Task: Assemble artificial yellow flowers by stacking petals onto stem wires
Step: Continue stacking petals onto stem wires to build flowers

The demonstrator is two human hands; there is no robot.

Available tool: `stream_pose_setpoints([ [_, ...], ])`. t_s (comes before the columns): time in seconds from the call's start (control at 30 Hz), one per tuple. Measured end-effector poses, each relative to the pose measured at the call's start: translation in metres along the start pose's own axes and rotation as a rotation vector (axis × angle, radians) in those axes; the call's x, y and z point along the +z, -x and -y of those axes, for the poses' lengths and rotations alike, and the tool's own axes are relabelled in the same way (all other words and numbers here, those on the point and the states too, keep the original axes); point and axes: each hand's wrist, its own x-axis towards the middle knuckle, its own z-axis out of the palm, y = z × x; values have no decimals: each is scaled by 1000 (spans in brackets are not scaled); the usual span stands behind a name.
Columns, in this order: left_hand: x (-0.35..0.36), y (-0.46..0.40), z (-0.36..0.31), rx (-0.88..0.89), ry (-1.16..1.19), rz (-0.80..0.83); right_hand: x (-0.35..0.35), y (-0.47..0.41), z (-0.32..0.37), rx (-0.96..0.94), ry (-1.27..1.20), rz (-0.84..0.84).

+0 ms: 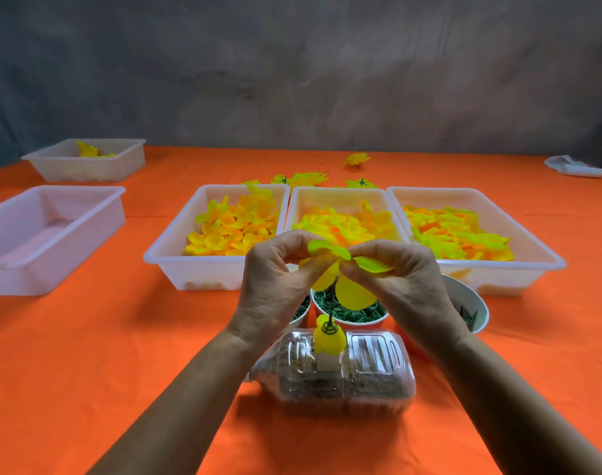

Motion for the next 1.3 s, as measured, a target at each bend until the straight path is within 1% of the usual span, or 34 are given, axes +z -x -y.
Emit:
stream_pose_setpoints([
  [0.03,-1,3,1,-28,-19,-14,0,1,0,5,15,-22],
  [0.1,-3,12,4,-49,-107,-108,1,5,-1,11,27,-65],
  [0.17,-3,27,5,-6,-170,-237,2,9,-2,-9,52,-104],
  [0.2,-2,34,4,28,-182,-271,3,11,-2,-18,63,-119],
  [0.27,3,46,2,71,-205,-266,6,14,0,-25,61,-138],
  [0.37,10,50,0,47,-220,-246,10,18,5,-46,58,-128],
  [0.57,17,48,-2,-67,21,-209,13,22,9,-64,92,-42],
  [0.77,20,49,-2,-165,144,-198,9,22,14,-64,43,51],
  [0.83,20,49,-2,-182,157,-195,7,22,14,-81,66,69],
  [0.9,19,48,-2,-183,172,-176,5,21,12,-128,124,76],
  [1.03,18,48,2,-172,195,-157,0,19,10,-356,385,101],
  [1.17,18,50,5,-178,238,-158,-6,16,11,-535,567,153],
  [1.3,19,51,4,-187,252,-137,-8,16,11,-654,674,168],
])
